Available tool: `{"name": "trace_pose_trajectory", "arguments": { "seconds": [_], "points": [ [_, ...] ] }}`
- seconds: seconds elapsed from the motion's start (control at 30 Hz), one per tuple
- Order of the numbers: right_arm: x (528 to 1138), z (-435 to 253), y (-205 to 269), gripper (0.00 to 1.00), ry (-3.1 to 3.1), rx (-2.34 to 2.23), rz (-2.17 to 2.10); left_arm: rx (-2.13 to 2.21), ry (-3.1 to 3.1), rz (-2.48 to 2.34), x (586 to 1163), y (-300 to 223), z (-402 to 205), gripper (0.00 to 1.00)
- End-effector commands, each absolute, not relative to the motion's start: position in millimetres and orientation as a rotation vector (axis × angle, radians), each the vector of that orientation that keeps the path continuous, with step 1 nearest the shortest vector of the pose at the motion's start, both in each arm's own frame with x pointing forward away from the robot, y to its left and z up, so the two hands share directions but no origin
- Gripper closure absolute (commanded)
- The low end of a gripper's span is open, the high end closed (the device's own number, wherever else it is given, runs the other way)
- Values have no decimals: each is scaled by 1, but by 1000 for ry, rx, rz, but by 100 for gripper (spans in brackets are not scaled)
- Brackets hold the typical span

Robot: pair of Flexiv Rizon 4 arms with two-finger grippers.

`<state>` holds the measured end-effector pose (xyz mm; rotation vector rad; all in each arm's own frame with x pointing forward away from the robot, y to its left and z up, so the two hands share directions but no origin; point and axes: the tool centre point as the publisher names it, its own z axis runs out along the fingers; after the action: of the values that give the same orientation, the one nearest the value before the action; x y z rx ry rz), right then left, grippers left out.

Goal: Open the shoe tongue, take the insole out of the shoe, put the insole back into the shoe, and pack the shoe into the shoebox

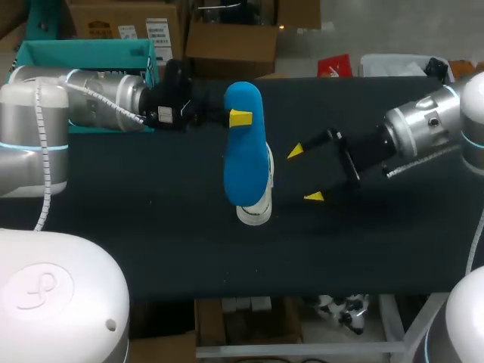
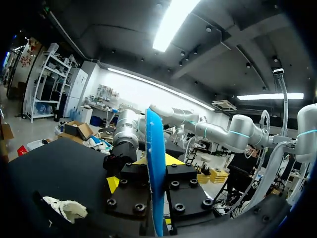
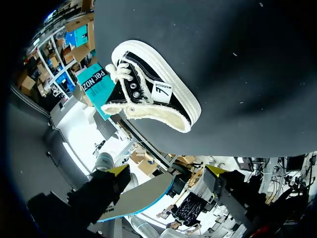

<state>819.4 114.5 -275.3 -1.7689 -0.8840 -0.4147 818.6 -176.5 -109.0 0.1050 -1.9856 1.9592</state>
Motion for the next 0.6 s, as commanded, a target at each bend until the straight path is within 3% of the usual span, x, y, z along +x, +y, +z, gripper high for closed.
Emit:
{"name": "trace_pose_trajectory", "arguments": {
  "seconds": [0.03, 0.6],
  "points": [
    [822, -278, 117, 0, -762, -1767, -371, 94, -1974, 1959, 823, -177, -112, 100],
    [823, -267, 116, 0, -278, -1718, -279, 94, -1974, 1959, 823, -177, -112, 100]
  ]
}}
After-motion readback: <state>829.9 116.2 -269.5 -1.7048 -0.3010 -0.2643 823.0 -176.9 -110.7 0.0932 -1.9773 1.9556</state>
